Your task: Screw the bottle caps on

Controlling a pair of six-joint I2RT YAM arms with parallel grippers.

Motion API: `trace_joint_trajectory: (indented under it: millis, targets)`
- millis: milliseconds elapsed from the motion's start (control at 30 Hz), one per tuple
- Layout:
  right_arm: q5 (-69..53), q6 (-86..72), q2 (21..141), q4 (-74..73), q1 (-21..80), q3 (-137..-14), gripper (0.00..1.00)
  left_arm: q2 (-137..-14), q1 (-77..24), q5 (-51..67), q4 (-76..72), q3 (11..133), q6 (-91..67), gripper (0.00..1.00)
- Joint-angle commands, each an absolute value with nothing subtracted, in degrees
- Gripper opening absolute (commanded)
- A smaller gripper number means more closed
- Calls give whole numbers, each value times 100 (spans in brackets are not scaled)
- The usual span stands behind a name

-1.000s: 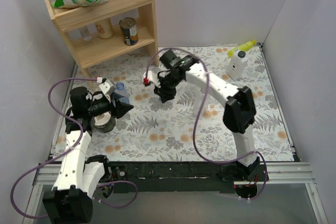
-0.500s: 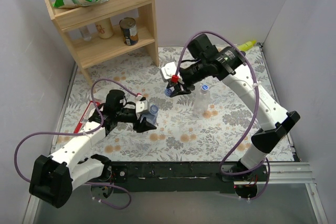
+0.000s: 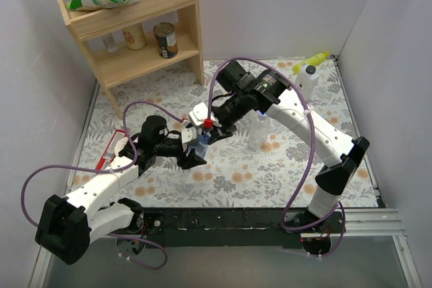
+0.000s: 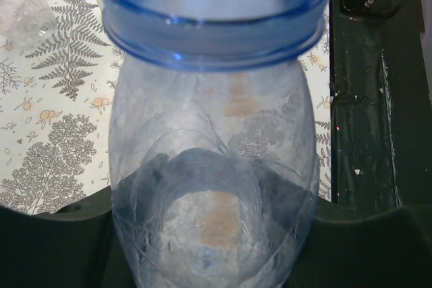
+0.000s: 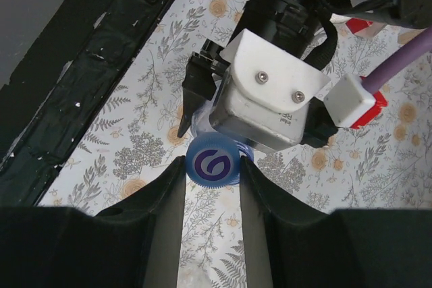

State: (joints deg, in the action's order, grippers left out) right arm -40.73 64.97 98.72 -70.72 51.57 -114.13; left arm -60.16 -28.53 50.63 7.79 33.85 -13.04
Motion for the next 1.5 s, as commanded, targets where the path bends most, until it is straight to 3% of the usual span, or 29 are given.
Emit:
trace_joint_trajectory:
  millis: [0,433,1467]
  targets:
    - [-3991,6583,9791,-7163,5229,-11312,36,-5792,-2883,5010,633,3463,-1380,0]
    - [-3516,6187,9888,-6689,5265,-11294,35,-5520,-2918,5115,712,3305,-1187,0]
    - [-3551,6548,10301,-7286,5484,-11496,37,-5361,-2962,4756,273,3296,-1141,0]
